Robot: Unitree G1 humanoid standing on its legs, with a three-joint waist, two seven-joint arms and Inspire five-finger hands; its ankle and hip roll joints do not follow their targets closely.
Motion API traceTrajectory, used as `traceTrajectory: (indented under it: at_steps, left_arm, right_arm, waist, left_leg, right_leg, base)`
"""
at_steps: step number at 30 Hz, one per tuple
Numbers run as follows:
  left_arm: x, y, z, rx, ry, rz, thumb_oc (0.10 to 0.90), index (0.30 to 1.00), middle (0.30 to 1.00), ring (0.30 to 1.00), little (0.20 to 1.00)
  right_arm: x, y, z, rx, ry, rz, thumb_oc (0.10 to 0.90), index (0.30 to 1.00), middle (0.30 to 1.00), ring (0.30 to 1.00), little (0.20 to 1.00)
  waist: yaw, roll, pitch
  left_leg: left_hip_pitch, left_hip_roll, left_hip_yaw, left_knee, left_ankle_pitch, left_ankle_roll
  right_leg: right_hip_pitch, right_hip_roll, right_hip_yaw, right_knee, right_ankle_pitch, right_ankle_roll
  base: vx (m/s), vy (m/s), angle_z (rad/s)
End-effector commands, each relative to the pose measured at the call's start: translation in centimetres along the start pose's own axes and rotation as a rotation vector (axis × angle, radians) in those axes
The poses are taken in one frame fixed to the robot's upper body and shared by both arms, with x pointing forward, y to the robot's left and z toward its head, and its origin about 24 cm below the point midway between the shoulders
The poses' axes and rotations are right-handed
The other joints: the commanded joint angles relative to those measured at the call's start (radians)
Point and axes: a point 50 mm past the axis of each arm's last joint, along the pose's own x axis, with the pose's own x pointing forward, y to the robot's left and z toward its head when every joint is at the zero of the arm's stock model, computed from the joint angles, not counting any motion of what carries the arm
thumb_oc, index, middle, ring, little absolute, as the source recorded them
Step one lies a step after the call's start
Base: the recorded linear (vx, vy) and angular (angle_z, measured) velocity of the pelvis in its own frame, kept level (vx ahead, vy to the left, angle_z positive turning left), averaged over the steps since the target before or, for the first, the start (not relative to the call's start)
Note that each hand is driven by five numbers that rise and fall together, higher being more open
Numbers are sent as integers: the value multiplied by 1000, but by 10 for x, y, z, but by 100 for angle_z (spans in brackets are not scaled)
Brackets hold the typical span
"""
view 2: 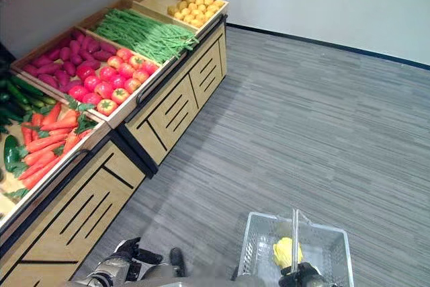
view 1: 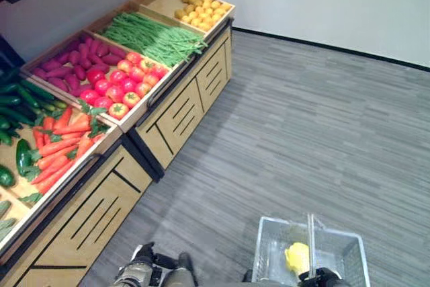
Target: Get the vegetables into the basket
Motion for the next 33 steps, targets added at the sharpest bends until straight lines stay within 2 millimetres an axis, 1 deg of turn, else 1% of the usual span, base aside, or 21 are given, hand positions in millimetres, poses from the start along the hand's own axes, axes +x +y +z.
traceTrajectory:
  at_steps: [1, 2, 3, 4, 8, 13, 14, 16, 18, 20, 22, 23, 24, 25, 26, 27, 28, 29, 31, 32, 33]
  left_arm:
    - [-3, -10, -25, 92, 70, -32, 900, 1000, 1000, 1000, 1000]
    - [-3, -11, -27, 96, 75, -33, 900, 1000, 1000, 1000, 1000]
    - [-3, -9, -31, 104, 85, -28, 900, 1000, 1000, 1000, 1000]
    - [-3, -9, -31, 104, 85, -27, 900, 1000, 1000, 1000, 1000]
    - [-2, -4, -26, 96, 63, -4, 900, 1000, 1000, 1000, 1000]
    - [-1, 1, -21, 82, 44, 22, 900, 1000, 1000, 1000, 1000]
    - [-1, 1, -21, 82, 44, 22, 900, 1000, 1000, 1000, 1000]
    - [-1, 4, -22, 75, 47, 33, 900, 1000, 1000, 1000, 1000]
    - [-1, 5, -22, 82, 47, 38, 900, 1000, 1000, 1000, 1000]
    - [-1, 6, -22, 84, 47, 41, 900, 1000, 1000, 1000, 1000]
    - [-1, 8, -22, 86, 46, 47, 900, 1000, 1000, 1000, 1000]
    - [-1, 11, -21, 85, 42, 54, 900, 1000, 1000, 1000, 1000]
    - [-1, 11, -21, 85, 42, 54, 900, 1000, 1000, 1000, 1000]
    - [-1, 12, -20, 87, 36, 55, 900, 1000, 1000, 1000, 1000]
    - [0, 14, -19, 93, 33, 59, 900, 1000, 1000, 1000, 1000]
    - [0, 14, -19, 93, 33, 59, 900, 1000, 1000, 1000, 1000]
    - [0, 16, -19, 94, 35, 63, 900, 1000, 1000, 1000, 1000]
    - [0, 18, -18, 99, 33, 68, 900, 1000, 1000, 1000, 1000]
    - [0, 18, -18, 99, 33, 69, 900, 1000, 1000, 1000, 1000]
    - [0, 19, -16, 97, 28, 75, 900, 1000, 1000, 1000, 1000]
    - [0, 19, -14, 97, 22, 76, 900, 1000, 1000, 1000, 1000]
  right_arm:
    - [-1, -15, -21, -1, 90, -42, 400, 300, 300, 300, 300]
    - [-2, -14, -23, -5, 96, -41, 400, 300, 300, 300, 300]
    - [-2, -10, -25, -19, 108, -32, 400, 300, 300, 300, 300]
    - [-2, -10, -25, -19, 108, -32, 400, 300, 300, 300, 300]
    - [-1, -6, -23, -23, 101, -24, 400, 300, 300, 300, 300]
    - [0, 0, -12, -17, 66, -16, 400, 300, 300, 300, 300]
    - [0, 0, -12, -16, 66, -16, 400, 300, 300, 300, 300]
    - [0, 1, -7, -13, 49, -14, 400, 300, 300, 300, 300]
    - [0, 2, -5, -11, 45, -13, 400, 300, 300, 300, 300]
    - [0, 2, -4, -9, 42, -15, 400, 300, 300, 300, 300]
    - [1, 2, -1, -8, 34, -13, 400, 300, 300, 300, 300]
    - [1, 2, 4, -11, 19, -13, 400, 300, 300, 300, 300]
    - [1, 2, 4, -11, 19, -13, 400, 300, 300, 300, 300]
    - [1, 1, 6, -8, 14, -14, 400, 300, 300, 300, 300]
    - [1, 2, 7, 3, 9, -13, 400, 300, 300, 300, 300]
    - [1, 2, 7, 3, 9, -13, 400, 300, 300, 300, 300]
    - [1, 3, 7, 10, 8, -10, 400, 300, 300, 300, 300]
    - [1, 4, 7, 17, 10, -7, 400, 300, 300, 300, 300]
    - [1, 4, 7, 20, 9, -6, 400, 300, 300, 300, 300]
    - [1, 5, 8, 24, 6, -4, 400, 300, 300, 300, 300]
    - [1, 6, 9, 32, 4, -2, 400, 300, 300, 300, 300]
  waist:
    - [13, 27, 10]
    - [11, 31, 7]
    - [13, 31, -4]
    - [13, 31, -3]
    - [26, 15, -6]
    - [44, -11, -4]
    - [44, -12, -4]
    - [52, -27, -5]
    - [56, -36, -5]
    - [57, -39, -5]
    - [61, -47, 0]
    - [65, -52, 14]
    - [66, -53, 14]
    - [62, -52, 23]
    - [54, -53, 33]
    - [54, -53, 33]
    - [48, -54, 37]
    - [41, -57, 44]
    - [37, -58, 47]
    - [20, -58, 55]
    - [10, -62, 58]
  left_leg:
    - [49, -18, -80, -100, 70, -17]
    - [57, -15, -59, -112, 87, -10]
    - [79, -35, -61, -136, 71, -3]
    - [81, -35, -60, -137, 71, -2]
    - [91, -67, -54, -142, 50, 18]
    - [91, -115, -65, -141, 4, 49]
    - [91, -115, -64, -141, 4, 50]
    - [91, -139, -73, -145, -18, 68]
    - [91, -157, -78, -152, -32, 80]
    - [94, -167, -80, -155, -42, 87]
    - [97, -184, -81, -160, -56, 102]
    - [102, -199, -80, -165, -70, 122]
    - [101, -200, -79, -165, -71, 122]
    - [108, -209, -89, -168, -78, 130]
    - [122, -217, -105, -172, -90, 133]
    - [122, -217, -104, -172, -90, 133]
    - [128, -218, -112, -172, -95, 128]
    - [135, -221, -126, -172, -93, 120]
    - [140, -220, -133, -172, -96, 115]
    - [153, -221, -159, -172, -106, 111]
    - [164, -227, -179, -172, -113, 111]
  right_leg:
    - [-44, -58, 168, 119, -45, 134]
    - [-40, -60, 146, 108, -26, 132]
    - [-31, -75, 151, 97, -16, 138]
    - [-30, -75, 152, 97, -16, 139]
    - [-21, -99, 160, 95, -5, 151]
    - [-20, -134, 169, 101, 4, 175]
    - [-20, -135, 170, 101, 4, 176]
    - [-31, -155, 184, 112, 24, 194]
    - [-43, -170, 196, 127, 36, 204]
    - [-53, -177, 204, 142, 42, 208]
    - [-81, -198, 225, 195, 62, 219]
    - [-128, -223, 248, 290, 86, 227]
    - [-131, -225, 250, 294, 85, 228]
    - [-152, -227, 277, 340, 99, 230]
    - [-194, -215, 331, 367, 116, 228]
    - [-195, -215, 332, 367, 115, 228]
    - [-214, -203, 356, 339, 119, 222]
    - [-242, -195, 378, 283, 145, 217]
    - [-251, -190, 389, 252, 157, 220]
    - [-285, -167, 439, 200, 165, 223]
    - [-298, -152, 481, 174, 171, 228]
  base:
    - [63, 73, 95]
    - [154, 153, 53]
    - [80, 128, 35]
    - [138, 158, 18]
    - [66, 114, 12]
    - [53, 126, -2]
    - [31, 132, -3]
    - [29, 140, -2]
    - [20, 110, -3]
    - [22, 102, -2]
    - [24, 199, -4]
    - [9, 182, -9]
    - [14, 189, -18]
    - [64, 126, -13]
    - [65, 124, -10]
    - [97, 64, 7]
    - [121, -20, 19]
    - [165, -36, 33]
    - [128, -50, 38]
    - [162, -54, 36]
    - [233, -65, 53]
